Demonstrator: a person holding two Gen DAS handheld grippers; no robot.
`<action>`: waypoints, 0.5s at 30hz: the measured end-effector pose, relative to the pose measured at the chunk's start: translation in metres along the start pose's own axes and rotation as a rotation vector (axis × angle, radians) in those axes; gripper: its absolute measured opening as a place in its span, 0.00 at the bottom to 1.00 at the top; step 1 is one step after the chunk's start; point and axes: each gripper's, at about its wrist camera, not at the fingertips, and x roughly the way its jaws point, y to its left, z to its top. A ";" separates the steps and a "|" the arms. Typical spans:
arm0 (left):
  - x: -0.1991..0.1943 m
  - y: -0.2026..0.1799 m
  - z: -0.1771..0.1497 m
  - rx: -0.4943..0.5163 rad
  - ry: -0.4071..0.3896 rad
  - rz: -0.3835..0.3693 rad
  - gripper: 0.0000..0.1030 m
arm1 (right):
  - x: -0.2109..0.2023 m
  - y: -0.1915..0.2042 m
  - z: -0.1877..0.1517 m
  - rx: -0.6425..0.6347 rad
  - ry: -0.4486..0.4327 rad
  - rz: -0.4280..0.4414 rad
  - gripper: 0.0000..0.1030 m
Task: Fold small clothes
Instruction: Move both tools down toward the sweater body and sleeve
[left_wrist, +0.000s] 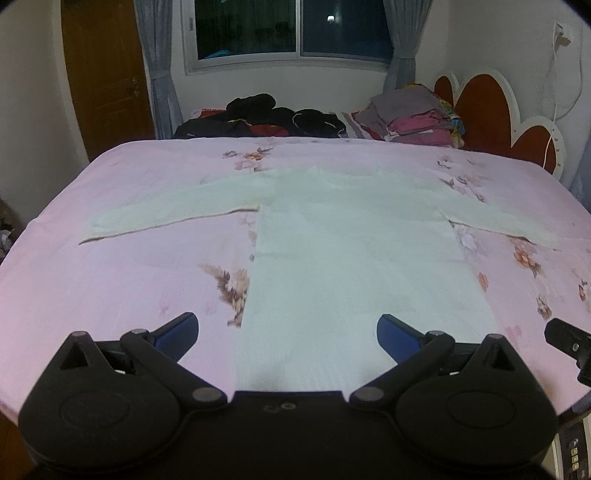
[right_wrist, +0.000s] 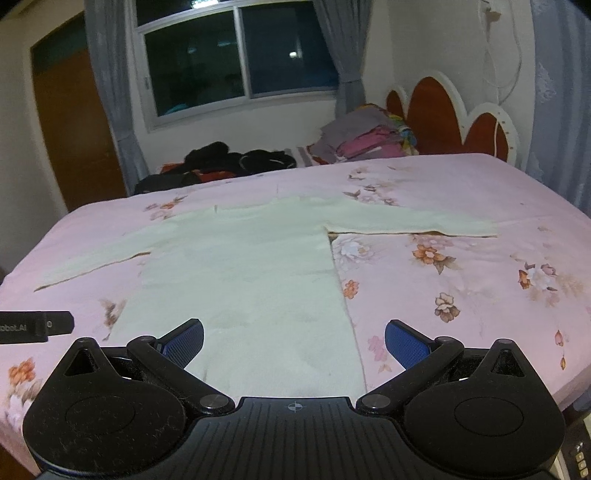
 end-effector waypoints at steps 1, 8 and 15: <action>0.005 0.001 0.003 0.001 -0.003 -0.002 1.00 | 0.005 0.001 0.003 0.005 -0.001 -0.004 1.00; 0.050 0.015 0.035 0.021 0.004 -0.040 1.00 | 0.043 0.012 0.028 0.030 -0.023 -0.023 1.00; 0.091 0.031 0.064 0.024 0.018 -0.085 1.00 | 0.081 0.029 0.055 0.015 -0.014 -0.057 1.00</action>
